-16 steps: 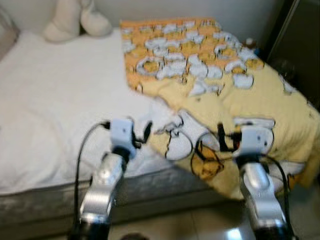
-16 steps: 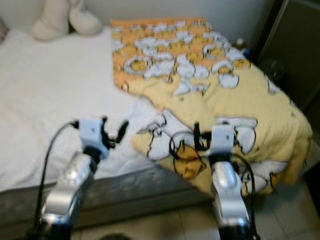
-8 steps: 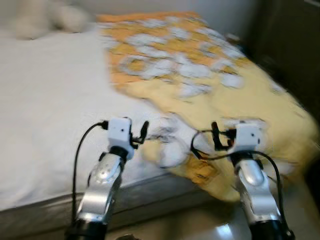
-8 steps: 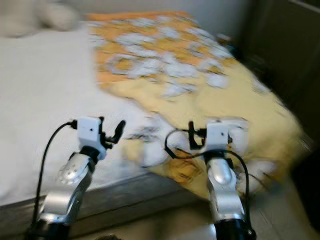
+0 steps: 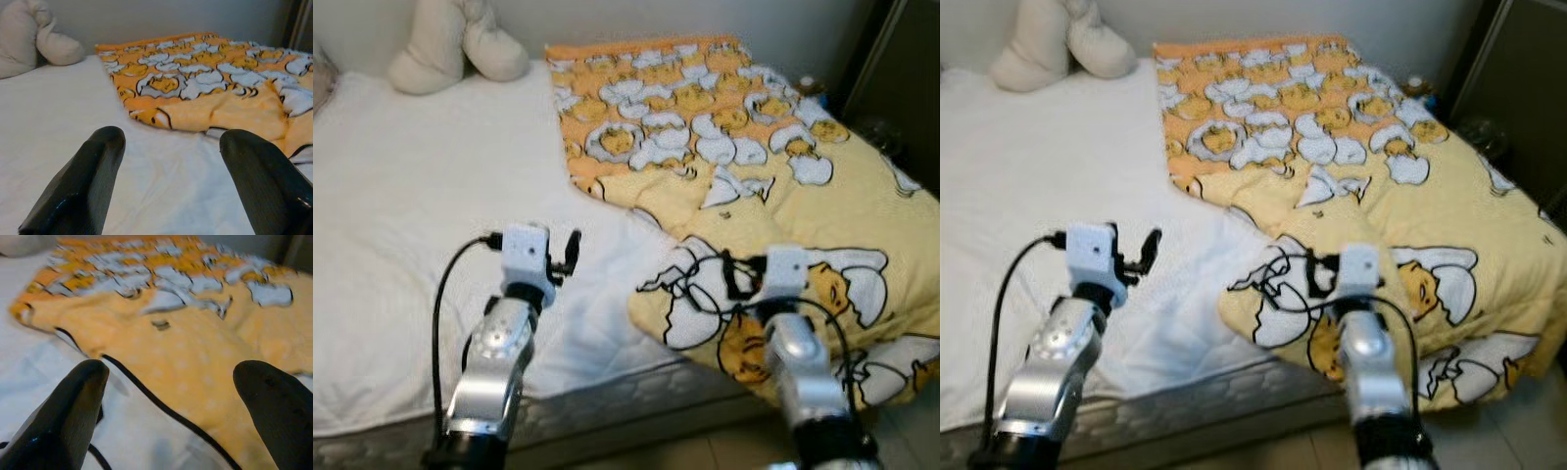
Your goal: Clean up the room
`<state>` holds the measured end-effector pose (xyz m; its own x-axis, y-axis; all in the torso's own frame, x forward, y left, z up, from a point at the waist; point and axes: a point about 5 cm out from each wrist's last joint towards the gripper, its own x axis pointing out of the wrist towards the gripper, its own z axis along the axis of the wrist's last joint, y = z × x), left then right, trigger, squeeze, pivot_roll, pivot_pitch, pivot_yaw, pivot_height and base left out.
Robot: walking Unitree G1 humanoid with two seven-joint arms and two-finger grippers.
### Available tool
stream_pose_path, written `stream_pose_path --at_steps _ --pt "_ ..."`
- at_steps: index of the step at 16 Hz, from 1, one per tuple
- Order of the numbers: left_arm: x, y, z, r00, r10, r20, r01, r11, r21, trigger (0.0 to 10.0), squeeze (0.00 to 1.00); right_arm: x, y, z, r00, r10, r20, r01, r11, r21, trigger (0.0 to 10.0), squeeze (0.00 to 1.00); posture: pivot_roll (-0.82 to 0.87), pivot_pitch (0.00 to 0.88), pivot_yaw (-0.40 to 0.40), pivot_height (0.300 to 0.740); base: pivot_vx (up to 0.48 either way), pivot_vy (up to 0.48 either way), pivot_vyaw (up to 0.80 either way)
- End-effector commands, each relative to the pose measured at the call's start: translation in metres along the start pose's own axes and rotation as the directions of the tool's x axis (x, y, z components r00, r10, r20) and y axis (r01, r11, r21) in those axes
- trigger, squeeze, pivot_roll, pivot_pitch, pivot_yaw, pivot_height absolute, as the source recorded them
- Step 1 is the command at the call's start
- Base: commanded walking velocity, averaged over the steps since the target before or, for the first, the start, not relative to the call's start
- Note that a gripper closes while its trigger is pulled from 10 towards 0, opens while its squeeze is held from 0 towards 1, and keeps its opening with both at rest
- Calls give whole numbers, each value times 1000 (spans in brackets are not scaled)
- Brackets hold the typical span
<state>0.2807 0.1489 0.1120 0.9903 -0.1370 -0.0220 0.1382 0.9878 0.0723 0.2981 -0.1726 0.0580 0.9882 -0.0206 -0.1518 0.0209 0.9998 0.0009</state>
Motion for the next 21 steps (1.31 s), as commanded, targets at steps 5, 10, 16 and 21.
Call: stream_pose_path --at_steps 5,10,16,21 --pt "-32 25 9 999 -21 -44 26 994 109 10000 0 12 22 -21 995 35 -98 -31 999 35 10000 0 84 50 118 740 0 0 0" --pt "-53 37 13 995 -14 -96 27 991 134 10000 0 19 45 -29 982 72 -176 -58 995 87 10000 0 159 127 117 740 0 0 0" --pt "-65 46 22 991 3 -135 18 988 154 10000 0 14 62 -54 917 88 -388 -108 994 -31 0 0 196 187 145 740 0 0 0" --pt "-62 45 21 987 -8 -158 31 988 148 10000 0 11 70 -57 910 127 -394 -133 991 13 0 0 177 202 154 740 0 0 0"
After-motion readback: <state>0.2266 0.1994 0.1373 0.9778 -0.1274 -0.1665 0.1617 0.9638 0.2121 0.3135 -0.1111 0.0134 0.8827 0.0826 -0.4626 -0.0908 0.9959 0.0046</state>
